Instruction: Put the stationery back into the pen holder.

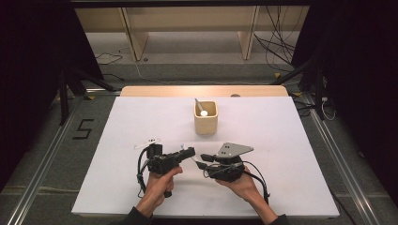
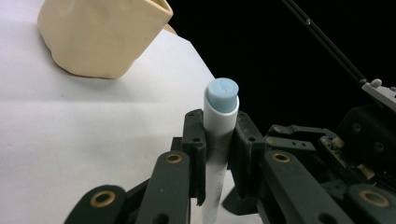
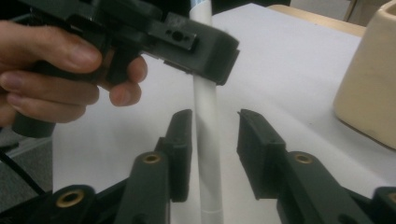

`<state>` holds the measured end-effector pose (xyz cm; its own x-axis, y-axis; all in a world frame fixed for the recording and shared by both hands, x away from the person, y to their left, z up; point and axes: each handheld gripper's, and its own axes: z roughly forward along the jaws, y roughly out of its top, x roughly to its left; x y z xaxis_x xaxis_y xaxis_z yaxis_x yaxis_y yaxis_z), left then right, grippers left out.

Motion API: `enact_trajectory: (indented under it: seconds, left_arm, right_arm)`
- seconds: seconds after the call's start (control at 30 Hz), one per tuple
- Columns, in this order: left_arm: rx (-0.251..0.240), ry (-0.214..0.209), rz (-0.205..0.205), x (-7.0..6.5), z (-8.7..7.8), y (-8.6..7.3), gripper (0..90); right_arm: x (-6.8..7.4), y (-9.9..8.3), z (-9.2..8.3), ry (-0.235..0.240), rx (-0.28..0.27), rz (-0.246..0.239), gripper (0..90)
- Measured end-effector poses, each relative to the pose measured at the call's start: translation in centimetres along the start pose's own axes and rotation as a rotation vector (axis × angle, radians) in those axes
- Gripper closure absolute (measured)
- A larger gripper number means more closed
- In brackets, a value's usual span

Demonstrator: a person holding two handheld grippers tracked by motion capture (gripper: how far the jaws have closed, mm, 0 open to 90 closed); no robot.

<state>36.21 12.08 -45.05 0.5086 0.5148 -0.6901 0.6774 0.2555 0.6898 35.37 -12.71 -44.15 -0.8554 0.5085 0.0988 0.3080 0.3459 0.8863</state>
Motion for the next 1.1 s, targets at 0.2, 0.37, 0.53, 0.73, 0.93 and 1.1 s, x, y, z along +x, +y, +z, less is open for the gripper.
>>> enact_trajectory:
  seconds: [0.2,0.37,0.53,0.73,0.93,1.1]
  left_arm:
    - [-0.007,0.030,0.035,0.0,0.2,0.3,77.8]
    - [-0.015,0.043,0.069,-0.3,0.5,1.2,77.7]
    - [-0.024,0.059,0.105,-0.6,0.8,2.3,77.7]
    - [-0.036,0.069,0.128,-0.8,0.9,3.7,77.7]
    - [-0.047,0.078,0.152,-1.1,1.0,5.0,77.7]
    - [-0.050,0.085,0.162,-1.3,1.1,5.6,77.7]
  right_arm:
    - [-0.7,-0.7,-1.4,-0.018,-0.011,0.030,56.4]
    - [-1.3,-1.6,-2.6,-0.048,-0.006,0.060,46.6]
    - [-1.7,-2.1,-3.6,-0.076,-0.012,0.082,39.7]
    - [-1.7,-2.8,-4.9,-0.094,-0.032,0.091,37.4]
    - [-2.0,-3.5,-6.0,-0.115,-0.058,0.102,36.5]
    - [-2.0,-3.9,-6.5,-0.125,-0.057,0.113,35.1]
